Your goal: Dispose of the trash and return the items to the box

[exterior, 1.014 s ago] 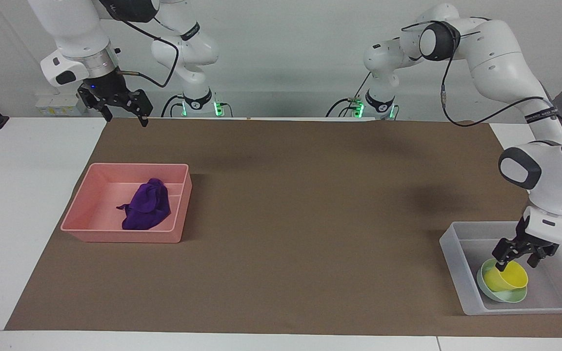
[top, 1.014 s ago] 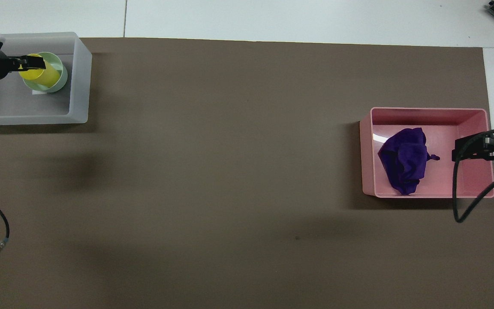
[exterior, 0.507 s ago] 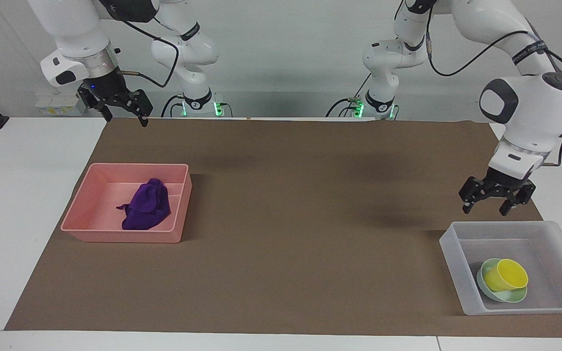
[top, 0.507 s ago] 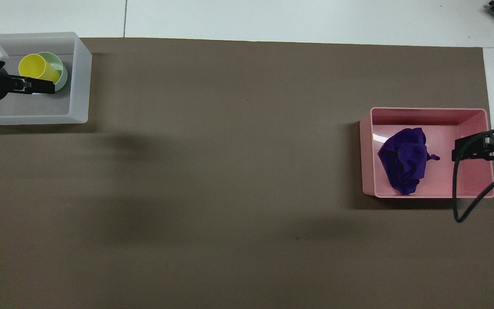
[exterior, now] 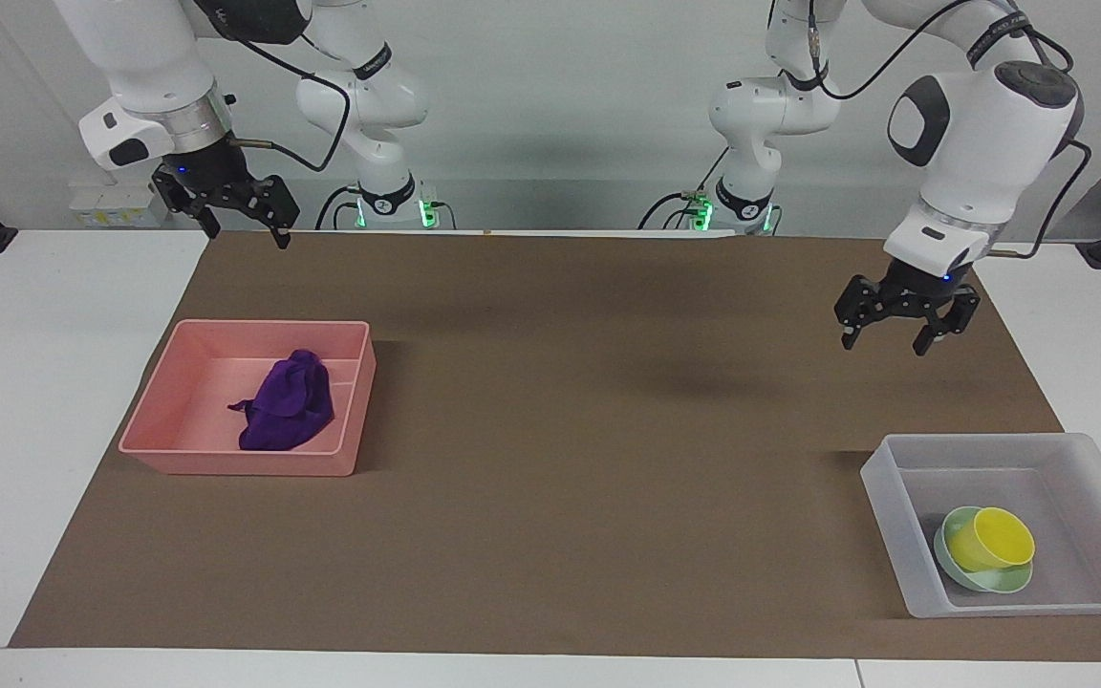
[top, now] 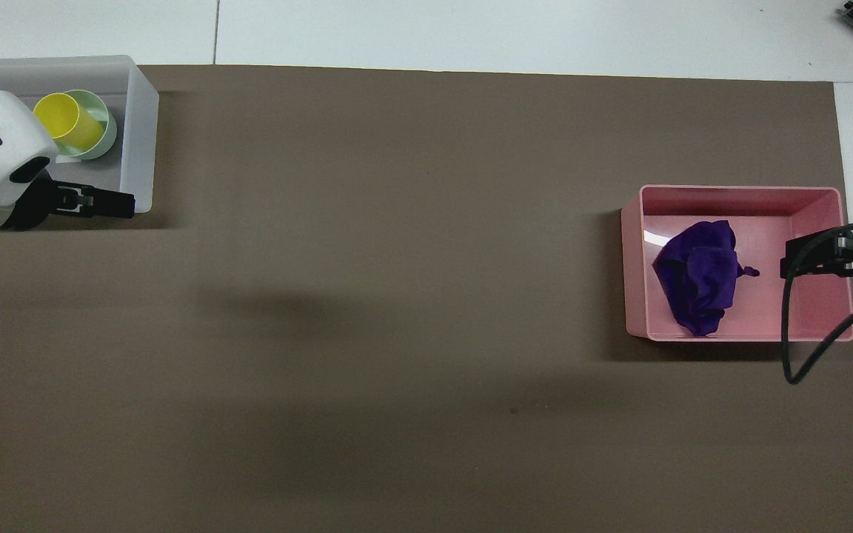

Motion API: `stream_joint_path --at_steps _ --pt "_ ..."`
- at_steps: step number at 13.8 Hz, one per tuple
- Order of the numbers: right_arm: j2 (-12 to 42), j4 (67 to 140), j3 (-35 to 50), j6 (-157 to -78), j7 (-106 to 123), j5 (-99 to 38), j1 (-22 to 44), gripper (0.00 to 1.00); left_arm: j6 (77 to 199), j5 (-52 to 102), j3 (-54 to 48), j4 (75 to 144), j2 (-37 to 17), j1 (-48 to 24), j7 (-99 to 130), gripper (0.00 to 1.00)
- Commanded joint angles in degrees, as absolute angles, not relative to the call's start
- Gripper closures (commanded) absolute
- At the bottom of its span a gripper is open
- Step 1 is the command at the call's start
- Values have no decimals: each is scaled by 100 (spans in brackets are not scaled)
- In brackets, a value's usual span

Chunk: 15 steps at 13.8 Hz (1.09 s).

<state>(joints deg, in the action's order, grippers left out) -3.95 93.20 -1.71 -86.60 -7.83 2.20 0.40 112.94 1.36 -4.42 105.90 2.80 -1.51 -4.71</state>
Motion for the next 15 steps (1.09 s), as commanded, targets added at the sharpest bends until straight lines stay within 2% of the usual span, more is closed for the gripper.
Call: stream_joint_path --at_steps 1,4,6,9,15 --pt "-527 9475 -149 -8692 -853 123 -17 0 10664 88 -369 10374 449 -202 -439 0" --pt "-527 9475 -149 -8692 -853 123 -17 0 9768 44 -369 9337 89 -185 -466 0" --pt "-527 9475 -149 -8692 -853 123 -9 0 9361 -114 -369 8949 -61 -176 -492 0" --pt "-527 9475 -149 -8692 -853 123 -9 0 9255 -88 -360 9192 148 -141 -492 0" --pt "-527 9475 -149 -8692 -853 123 -9 0 8886 -97 -308 9141 193 -114 -422 0"
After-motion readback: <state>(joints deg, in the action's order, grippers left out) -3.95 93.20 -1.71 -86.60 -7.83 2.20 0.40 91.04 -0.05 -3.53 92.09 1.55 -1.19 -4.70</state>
